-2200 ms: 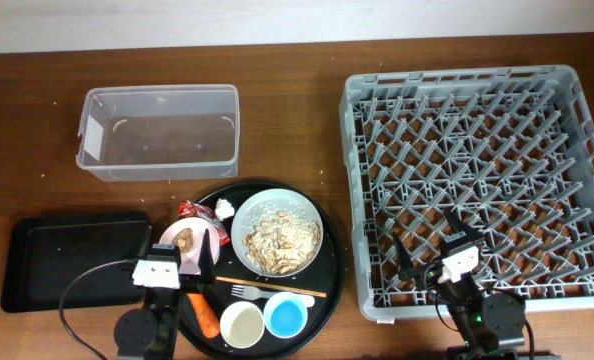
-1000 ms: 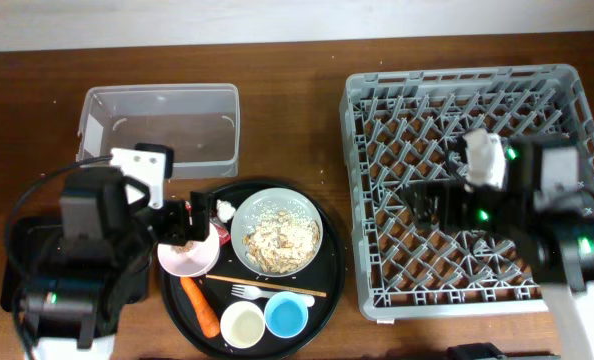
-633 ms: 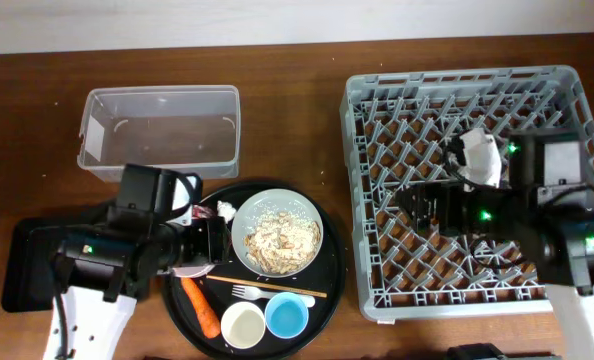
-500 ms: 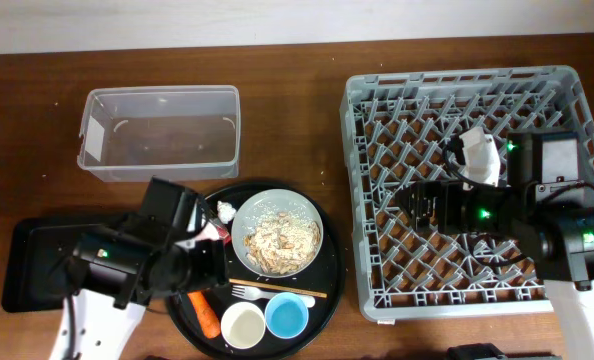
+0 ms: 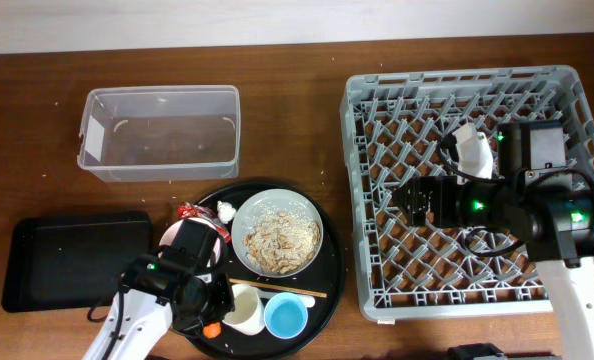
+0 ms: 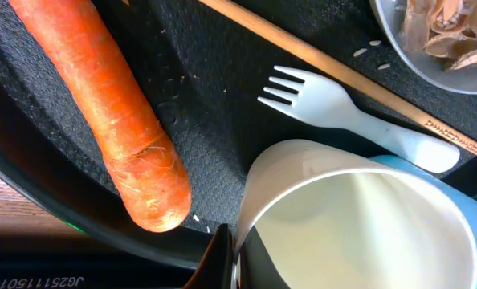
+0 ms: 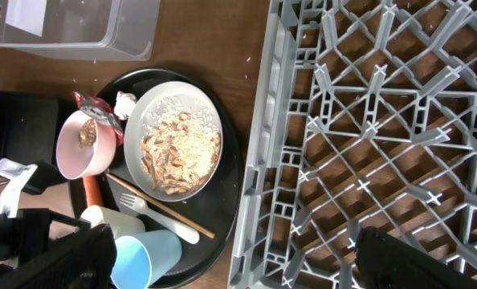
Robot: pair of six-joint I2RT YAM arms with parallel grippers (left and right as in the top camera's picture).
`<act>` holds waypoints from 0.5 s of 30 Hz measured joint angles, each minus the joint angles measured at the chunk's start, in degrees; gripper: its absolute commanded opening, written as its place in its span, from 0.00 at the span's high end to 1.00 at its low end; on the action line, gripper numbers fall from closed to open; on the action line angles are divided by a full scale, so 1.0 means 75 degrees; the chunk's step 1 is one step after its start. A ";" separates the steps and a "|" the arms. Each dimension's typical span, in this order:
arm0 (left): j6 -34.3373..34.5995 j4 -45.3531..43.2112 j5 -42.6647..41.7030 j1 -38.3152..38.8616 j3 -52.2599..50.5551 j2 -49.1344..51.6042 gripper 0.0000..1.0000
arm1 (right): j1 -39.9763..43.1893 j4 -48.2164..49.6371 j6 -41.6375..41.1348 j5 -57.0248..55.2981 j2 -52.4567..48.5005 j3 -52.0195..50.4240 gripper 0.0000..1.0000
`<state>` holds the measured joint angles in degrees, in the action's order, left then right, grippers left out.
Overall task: Sort waste into correct bins and load items into the dishwasher rack
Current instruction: 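Lift the white cup with the left gripper and pass it to the right gripper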
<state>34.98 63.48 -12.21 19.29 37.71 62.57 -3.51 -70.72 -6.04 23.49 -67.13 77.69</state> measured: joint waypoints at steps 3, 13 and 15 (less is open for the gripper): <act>0.0000 0.0775 0.0052 0.0000 0.0434 0.0044 0.99 | 0.0000 0.0003 -0.0003 0.0000 0.0000 0.0000 0.02; -0.0093 -0.3934 -0.3054 -0.0233 0.4103 0.1373 0.99 | 0.0006 0.0982 0.1396 0.2699 -0.0044 -0.0003 0.08; -0.0117 -0.5187 -0.5342 -0.0775 0.4106 0.2363 0.99 | 0.0006 0.1323 0.2177 0.3975 -0.0044 0.0000 0.08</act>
<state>34.11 24.58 -52.27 13.47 68.51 80.29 -3.46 -60.80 10.28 53.30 -67.46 77.69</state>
